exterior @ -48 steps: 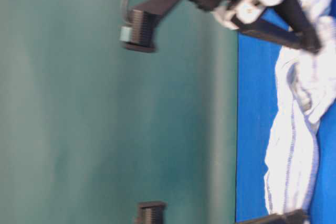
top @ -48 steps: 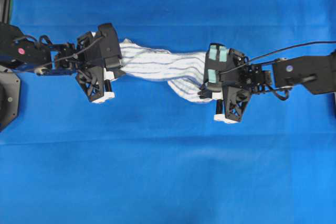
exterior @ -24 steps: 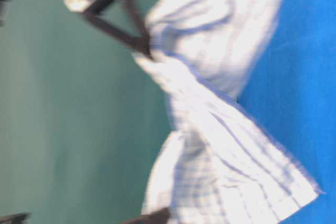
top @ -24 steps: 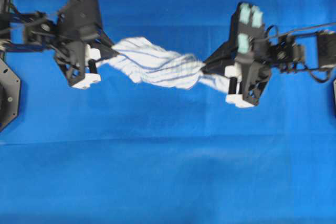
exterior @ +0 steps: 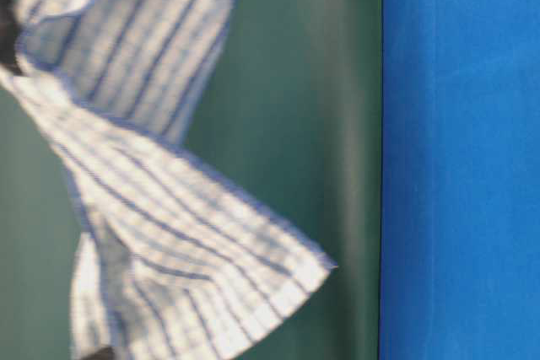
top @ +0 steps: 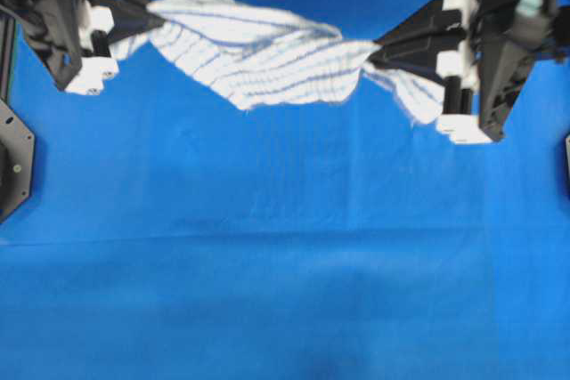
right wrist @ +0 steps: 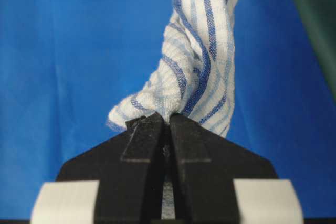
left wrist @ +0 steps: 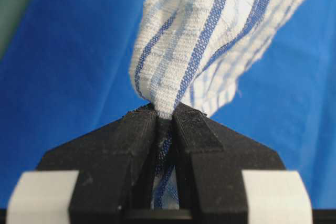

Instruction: Lift the towel with both arms.

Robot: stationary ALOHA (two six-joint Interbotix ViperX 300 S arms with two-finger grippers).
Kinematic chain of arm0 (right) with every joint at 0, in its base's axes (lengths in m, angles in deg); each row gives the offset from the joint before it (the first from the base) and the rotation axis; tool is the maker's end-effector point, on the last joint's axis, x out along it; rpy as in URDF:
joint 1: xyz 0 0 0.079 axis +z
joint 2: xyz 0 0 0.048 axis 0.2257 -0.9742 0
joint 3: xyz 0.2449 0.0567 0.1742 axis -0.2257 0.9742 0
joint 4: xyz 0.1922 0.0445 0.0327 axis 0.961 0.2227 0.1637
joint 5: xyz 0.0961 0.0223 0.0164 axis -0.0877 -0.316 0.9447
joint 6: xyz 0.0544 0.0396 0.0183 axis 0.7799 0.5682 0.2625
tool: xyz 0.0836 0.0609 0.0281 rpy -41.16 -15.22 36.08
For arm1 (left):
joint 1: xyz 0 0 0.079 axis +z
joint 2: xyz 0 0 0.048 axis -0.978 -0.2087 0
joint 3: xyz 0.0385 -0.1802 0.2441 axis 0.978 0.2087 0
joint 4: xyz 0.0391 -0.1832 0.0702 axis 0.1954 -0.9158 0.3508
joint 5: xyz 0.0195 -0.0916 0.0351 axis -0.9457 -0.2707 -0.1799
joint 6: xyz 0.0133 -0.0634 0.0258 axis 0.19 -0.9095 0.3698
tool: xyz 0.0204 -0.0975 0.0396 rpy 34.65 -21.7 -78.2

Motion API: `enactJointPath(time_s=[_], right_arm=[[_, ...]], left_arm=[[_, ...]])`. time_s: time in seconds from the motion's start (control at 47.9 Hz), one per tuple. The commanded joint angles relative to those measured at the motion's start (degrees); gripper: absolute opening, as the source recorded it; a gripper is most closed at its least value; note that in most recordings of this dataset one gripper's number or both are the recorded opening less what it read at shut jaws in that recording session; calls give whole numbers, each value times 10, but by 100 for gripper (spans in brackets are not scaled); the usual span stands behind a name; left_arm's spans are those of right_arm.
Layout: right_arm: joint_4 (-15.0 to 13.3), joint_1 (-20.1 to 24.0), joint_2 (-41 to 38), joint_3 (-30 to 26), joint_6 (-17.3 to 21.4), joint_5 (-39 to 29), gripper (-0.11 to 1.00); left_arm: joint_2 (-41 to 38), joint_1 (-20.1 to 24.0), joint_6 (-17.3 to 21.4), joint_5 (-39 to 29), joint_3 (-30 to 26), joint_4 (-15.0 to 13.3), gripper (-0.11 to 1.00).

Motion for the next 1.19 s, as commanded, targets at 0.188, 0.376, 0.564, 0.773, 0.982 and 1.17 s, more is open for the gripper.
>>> enactJointPath(time_s=[0.188, 0.376, 0.564, 0.773, 0.982, 1.17], right_arm=[[-2, 17, 26, -50, -13, -18, 1], [-2, 18, 26, -52, -26, -18, 1], [-2, 18, 27, -52, -29, -18, 1], [-2, 18, 27, -52, -30, -18, 2], [-2, 18, 27, -52, -24, -11, 3], [-4, 18, 26, -50, -26, -8, 58]], left_arm=[[4, -2, -1, -40, -67, -1, 5], [5, -7, 1, -36, -75, 0, 5], [6, -12, 1, -26, -75, -1, 5], [7, -24, 1, -19, -75, -1, 5], [7, -32, -3, 0, -74, 0, 15], [12, -37, -4, 11, -70, 0, 71]])
